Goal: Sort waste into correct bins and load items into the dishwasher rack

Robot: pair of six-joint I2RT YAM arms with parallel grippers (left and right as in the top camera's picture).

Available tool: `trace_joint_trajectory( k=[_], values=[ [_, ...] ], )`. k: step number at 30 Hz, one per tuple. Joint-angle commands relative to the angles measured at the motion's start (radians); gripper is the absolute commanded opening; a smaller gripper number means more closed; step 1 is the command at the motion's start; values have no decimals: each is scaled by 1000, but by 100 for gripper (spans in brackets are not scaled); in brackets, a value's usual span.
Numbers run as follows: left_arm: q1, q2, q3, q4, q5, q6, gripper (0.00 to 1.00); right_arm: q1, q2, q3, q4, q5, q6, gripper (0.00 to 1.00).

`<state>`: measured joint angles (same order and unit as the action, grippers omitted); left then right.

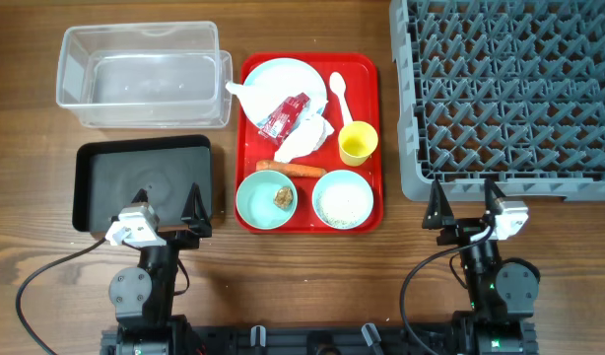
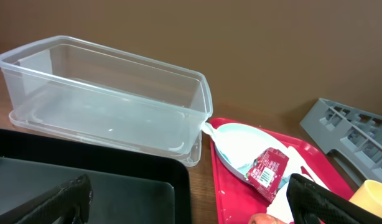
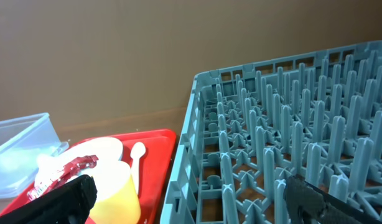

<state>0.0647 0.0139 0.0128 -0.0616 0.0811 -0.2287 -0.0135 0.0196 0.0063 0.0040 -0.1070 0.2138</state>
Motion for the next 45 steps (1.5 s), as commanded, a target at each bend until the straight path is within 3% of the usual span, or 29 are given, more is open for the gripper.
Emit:
trace_joint_trajectory(
  k=[1, 7, 15, 19, 23, 31, 35, 39, 42, 45],
  values=[
    [5, -9, -7, 60, 27, 12, 100, 7, -2, -1, 17, 4, 52, 100],
    [5, 0, 60, 112, 53, 17, 100, 7, -2, 12, 193, -32, 48, 100],
    [5, 263, 505, -87, 73, 68, 100, 7, 107, 330, 203, -59, -39, 100],
    [5, 446, 746, -219, 116, 68, 100, 7, 273, 544, 125, -131, -54, 100],
    [5, 674, 1035, -453, 160, 69, 100, 7, 492, 782, 18, -268, -53, 100],
    [4, 1102, 1518, -987, 165, 69, 100, 7, 961, 1308, -518, -362, -58, 100],
    [-2, 1247, 1598, -1126, 165, 68, 100, 7, 1149, 1455, -700, -377, -60, 100],
    [-52, 1363, 1598, -1190, 164, 68, 100, 7, 1289, 1486, -718, -503, -53, 100],
    [-122, 1441, 1598, -1181, 161, 68, 100, 7, 1383, 1486, -705, -618, 13, 100],
    [-154, 1495, 1598, -1121, 135, 64, 100, 7, 1436, 1486, -705, -685, -16, 100]
  ],
)
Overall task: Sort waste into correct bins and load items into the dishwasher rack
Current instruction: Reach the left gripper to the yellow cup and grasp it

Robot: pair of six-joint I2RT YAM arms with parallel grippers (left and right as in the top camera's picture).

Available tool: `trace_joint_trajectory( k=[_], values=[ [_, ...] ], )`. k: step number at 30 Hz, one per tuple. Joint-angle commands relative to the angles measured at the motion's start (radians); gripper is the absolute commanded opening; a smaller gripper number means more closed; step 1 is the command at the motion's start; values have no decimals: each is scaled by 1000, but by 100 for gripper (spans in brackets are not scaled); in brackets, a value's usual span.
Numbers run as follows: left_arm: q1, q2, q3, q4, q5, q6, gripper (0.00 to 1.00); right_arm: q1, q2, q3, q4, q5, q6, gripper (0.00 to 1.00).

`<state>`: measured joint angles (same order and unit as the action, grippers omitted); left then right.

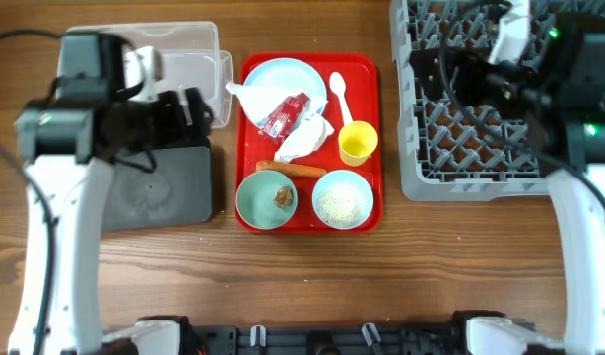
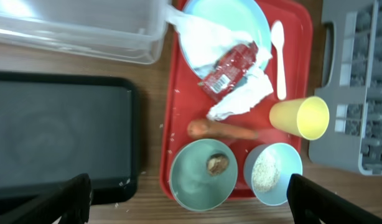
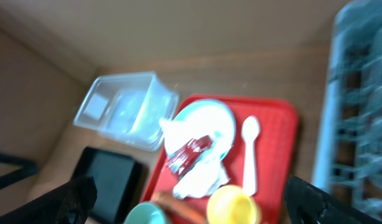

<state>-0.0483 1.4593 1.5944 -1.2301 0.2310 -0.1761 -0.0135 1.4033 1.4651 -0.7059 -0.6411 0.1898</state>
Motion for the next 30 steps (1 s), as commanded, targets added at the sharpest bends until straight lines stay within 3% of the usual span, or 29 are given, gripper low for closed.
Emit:
trace_joint_trajectory(
  k=[1, 6, 10, 13, 17, 22, 26, 30],
  values=[
    [-47, 66, 16, 61, -8, 2, 100, 7, 68, 27, 1, -150, 2, 100],
    [-51, 137, 16, 67, -3, -102, 100, 35, 115, 27, -34, -104, -36, 99],
    [-51, 145, 16, 75, -7, -97, 100, 164, 141, 26, -78, 128, -24, 95],
    [-51, 145, 16, 79, -12, -97, 96, 272, 167, 26, -129, 390, 86, 92],
    [-83, 146, 16, 138, -4, -96, 95, 314, 176, 26, -163, 502, 153, 87],
    [-299, 231, 16, 326, -116, -90, 98, 221, 127, 26, -189, 511, 183, 88],
    [-468, 402, 16, 460, -132, -80, 99, 82, 78, 26, -246, 518, 152, 88],
    [-546, 519, 16, 520, -147, -68, 98, 3, 63, 26, -302, 518, 125, 88]
  ],
)
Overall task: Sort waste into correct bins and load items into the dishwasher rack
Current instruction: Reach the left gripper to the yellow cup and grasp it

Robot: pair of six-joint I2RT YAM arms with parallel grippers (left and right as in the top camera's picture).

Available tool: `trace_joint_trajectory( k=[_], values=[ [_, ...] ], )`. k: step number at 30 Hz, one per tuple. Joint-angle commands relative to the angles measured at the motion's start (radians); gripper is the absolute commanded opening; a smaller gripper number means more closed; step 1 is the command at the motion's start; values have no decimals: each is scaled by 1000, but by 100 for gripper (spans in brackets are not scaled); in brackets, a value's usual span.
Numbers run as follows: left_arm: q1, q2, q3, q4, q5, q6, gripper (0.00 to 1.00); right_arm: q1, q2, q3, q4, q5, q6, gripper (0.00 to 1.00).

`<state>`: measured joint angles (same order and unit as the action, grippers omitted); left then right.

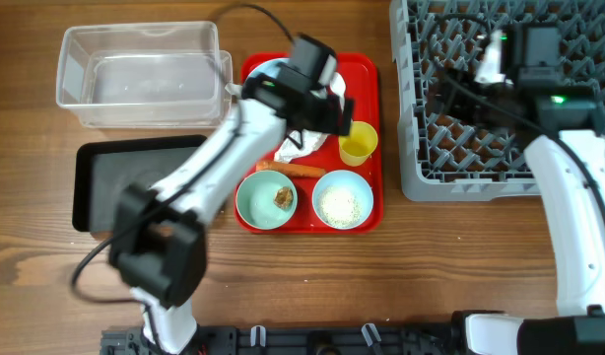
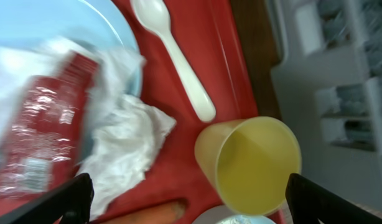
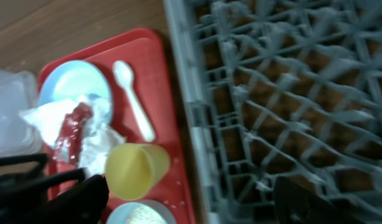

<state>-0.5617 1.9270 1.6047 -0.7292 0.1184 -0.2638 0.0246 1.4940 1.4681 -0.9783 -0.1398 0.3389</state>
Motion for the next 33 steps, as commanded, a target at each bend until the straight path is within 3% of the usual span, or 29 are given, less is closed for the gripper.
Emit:
trace_joint_trajectory(
  k=[1, 5, 7, 8, 15, 17, 21, 24, 30, 32, 33],
  values=[
    [-34, 62, 6, 19, -34, 20, 97, -40, -28, 23, -41, 17, -26, 88],
    [-31, 66, 6, 19, -39, 16, 89, -40, -28, 23, -43, 21, -25, 88],
    [-31, 74, 5, 19, -43, 17, 65, -40, -28, 23, -43, 21, -25, 88],
    [-31, 86, 5, 22, -42, 16, 60, -40, -28, 23, -45, 21, -25, 88],
    [-33, 138, 5, 35, -29, -7, 59, -40, -28, 23, -61, 39, -37, 88],
    [-39, 139, 5, 39, -30, -6, 53, -40, -28, 23, -60, 39, -37, 88],
    [-56, 148, 5, 59, -31, -15, 31, -40, -28, 23, -60, 40, -37, 88],
    [-67, 148, 5, 92, -31, -88, 27, -40, -28, 23, -63, 40, -37, 88],
    [-84, 170, 3, 103, -34, -89, 27, -40, -28, 23, -63, 40, -47, 88],
    [-84, 187, 3, 88, -34, -89, 21, -40, -28, 23, -63, 40, -51, 88],
    [-84, 190, 3, 84, -34, -89, 12, -40, -28, 23, -63, 40, -51, 88]
  ],
)
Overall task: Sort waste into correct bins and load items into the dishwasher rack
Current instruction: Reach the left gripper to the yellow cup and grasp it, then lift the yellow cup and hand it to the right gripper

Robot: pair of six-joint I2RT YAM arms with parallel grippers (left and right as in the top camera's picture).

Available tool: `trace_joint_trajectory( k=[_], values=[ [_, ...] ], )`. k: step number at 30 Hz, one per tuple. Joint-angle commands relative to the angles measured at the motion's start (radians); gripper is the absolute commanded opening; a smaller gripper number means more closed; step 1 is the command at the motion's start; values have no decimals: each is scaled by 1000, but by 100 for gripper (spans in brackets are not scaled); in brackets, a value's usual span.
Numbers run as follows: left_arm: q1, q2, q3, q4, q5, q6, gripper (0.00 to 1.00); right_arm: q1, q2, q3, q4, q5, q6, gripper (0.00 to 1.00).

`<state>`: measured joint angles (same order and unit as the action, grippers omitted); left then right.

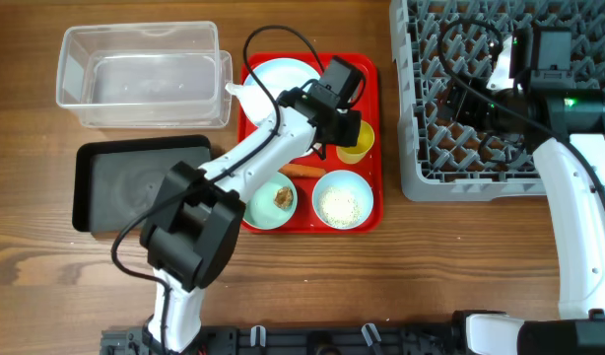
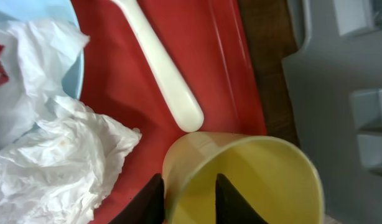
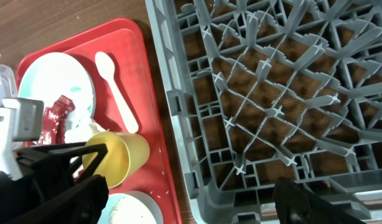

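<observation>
The yellow cup (image 2: 259,180) stands upright at the right edge of the red tray (image 1: 371,212). My left gripper (image 2: 186,180) is down on it, one finger outside the near wall and one inside, jaws narrowed but not pinching the rim. A white spoon (image 2: 160,68) lies just beyond the cup, with crumpled tissue (image 2: 60,162) to its left. My right gripper (image 3: 191,182) hangs open above the left part of the grey dishwasher rack (image 1: 578,168), holding nothing. From there the cup (image 3: 119,155) also shows.
On the tray lie a pale plate (image 1: 278,74), a carrot (image 1: 302,170), a bowl with a food scrap (image 1: 273,197) and a bowl of rice (image 1: 342,200). A clear bin (image 1: 140,74) and a black bin (image 1: 135,182) stand to the left.
My left gripper was wide open above the cup and spoon. Now it is lower, with its jaws narrowed astride the cup's near rim. My right gripper stays open over the rack's left side.
Both arms first rested at the table's front edge with open grippers. Then the left was raised over the bins and the right over the rack. Later the left hung over the tray by the cup, and now straddles its rim.
</observation>
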<state>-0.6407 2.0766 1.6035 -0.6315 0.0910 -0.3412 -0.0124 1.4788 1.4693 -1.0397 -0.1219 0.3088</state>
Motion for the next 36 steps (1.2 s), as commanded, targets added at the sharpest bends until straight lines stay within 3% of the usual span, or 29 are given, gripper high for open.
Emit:
trace_joint_trajectory(
  k=[1, 8, 12, 17, 21, 27, 31, 36],
  values=[
    [-4, 40, 4, -16, -7, -12, 4, -3, -13, 22, -2, 22, -20, 88],
    [38, -88, 22, -14, 26, -72, 4, -3, -13, 22, 29, 8, -21, 88],
    [119, -222, 29, -16, 204, -72, 4, -9, -24, 22, 70, -42, -34, 88],
    [268, -342, 29, -14, 513, -72, 4, -82, -46, 22, 153, -326, -142, 89],
    [370, -342, 28, -1, 841, -55, 4, -124, -36, 21, 208, -690, -335, 93],
    [424, -335, 28, 69, 1138, -2, 4, -119, 31, 21, 254, -1238, -619, 97],
    [424, -335, 28, 125, 1203, -3, 4, -111, 91, 11, 263, -1484, -727, 99],
    [405, -330, 28, 123, 1202, -4, 4, -30, 135, 11, 333, -1500, -723, 100]
  ],
)
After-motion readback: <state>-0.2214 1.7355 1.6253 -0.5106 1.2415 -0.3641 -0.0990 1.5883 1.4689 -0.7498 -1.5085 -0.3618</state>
